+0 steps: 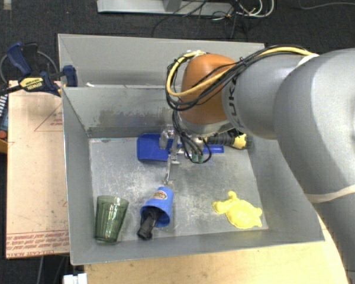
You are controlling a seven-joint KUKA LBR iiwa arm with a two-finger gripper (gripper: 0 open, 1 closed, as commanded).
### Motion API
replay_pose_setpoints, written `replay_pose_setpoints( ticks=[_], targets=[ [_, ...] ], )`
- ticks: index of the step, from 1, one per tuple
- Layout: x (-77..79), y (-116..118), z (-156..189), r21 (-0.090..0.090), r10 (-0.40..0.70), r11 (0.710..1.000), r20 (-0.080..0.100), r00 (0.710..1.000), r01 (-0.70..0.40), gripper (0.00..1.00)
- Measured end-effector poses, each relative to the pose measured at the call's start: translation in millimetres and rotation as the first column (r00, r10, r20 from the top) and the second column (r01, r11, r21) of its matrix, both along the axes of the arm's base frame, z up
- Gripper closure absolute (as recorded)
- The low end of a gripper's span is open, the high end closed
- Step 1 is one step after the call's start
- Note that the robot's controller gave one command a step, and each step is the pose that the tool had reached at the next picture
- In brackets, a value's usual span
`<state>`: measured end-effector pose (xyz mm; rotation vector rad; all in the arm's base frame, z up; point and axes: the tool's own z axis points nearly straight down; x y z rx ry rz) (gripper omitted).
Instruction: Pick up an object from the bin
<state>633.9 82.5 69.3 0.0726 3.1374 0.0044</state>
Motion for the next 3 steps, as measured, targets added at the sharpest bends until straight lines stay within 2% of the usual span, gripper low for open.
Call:
replay_pose_setpoints(
  ticks=[1,3],
  targets=[
    [3.5,1.5,1.4,0.003,-0.059,0.998,0.002,0.998,0.059,1.0],
    [2.4,1.6,6.0,0.002,-0.073,0.997,-0.002,0.997,0.073,1.0]
  ],
)
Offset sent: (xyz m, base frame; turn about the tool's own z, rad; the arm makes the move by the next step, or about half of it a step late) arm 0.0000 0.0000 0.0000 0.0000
